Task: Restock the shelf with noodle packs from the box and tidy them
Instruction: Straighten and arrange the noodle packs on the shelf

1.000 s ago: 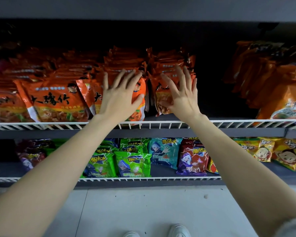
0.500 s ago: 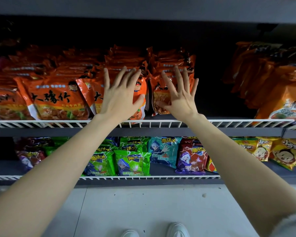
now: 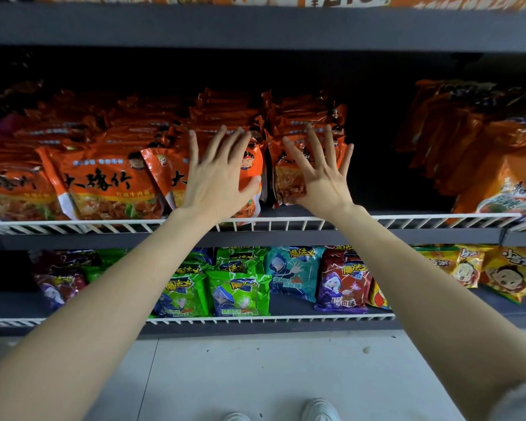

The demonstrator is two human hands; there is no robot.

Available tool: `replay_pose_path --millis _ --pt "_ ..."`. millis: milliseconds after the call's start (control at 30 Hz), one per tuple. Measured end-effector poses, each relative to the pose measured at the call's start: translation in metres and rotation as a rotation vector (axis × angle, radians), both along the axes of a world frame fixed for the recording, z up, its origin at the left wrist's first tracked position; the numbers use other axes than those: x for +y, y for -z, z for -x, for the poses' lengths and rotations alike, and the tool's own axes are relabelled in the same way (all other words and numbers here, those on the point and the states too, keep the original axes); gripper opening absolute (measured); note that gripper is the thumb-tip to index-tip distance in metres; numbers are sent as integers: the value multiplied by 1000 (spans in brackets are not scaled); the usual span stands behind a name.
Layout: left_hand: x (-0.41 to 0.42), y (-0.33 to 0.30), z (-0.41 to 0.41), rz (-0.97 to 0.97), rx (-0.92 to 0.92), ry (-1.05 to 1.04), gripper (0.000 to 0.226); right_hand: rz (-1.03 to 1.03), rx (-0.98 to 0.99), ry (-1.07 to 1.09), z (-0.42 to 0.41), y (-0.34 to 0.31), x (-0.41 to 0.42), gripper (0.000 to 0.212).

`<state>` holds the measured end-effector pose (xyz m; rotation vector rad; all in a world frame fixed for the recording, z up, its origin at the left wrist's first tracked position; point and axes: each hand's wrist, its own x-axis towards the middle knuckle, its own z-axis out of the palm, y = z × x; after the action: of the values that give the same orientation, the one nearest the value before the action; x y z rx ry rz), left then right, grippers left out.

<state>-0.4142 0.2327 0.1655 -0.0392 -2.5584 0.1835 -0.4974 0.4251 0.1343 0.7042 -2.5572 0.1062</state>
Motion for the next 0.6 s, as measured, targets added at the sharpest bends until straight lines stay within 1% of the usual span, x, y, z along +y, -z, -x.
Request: replay_pose_path --millis 100,167,233,300,367,467,533,600 --pt "0 -1 -1 -9 25 18 76 -11 6 -10 -7 -5 1 110" --pt "0 -2 -2 -21 63 52 76 1 28 -14 -11 -8 1 105" --pt "-1 -2 -4 -60 102 93 74 30 48 -18 -16 -9 -1 95" --pt "-1 -3 -7 -117 144 129 68 91 71 -27 -21 -9 -3 81" --pt "-1 -3 -12 -174 221 157 59 190 112 -32 -28 -10 -5 62" --pt "-1 -5 -25 -315 423 169 41 358 247 -41 -43 -11 -9 36" --pt "2 -8 -39 -457 514 162 34 502 332 -72 -58 -17 -12 24" --pt "5 -11 -54 -632 557 131 30 652 373 -110 -77 -26 -16 19"
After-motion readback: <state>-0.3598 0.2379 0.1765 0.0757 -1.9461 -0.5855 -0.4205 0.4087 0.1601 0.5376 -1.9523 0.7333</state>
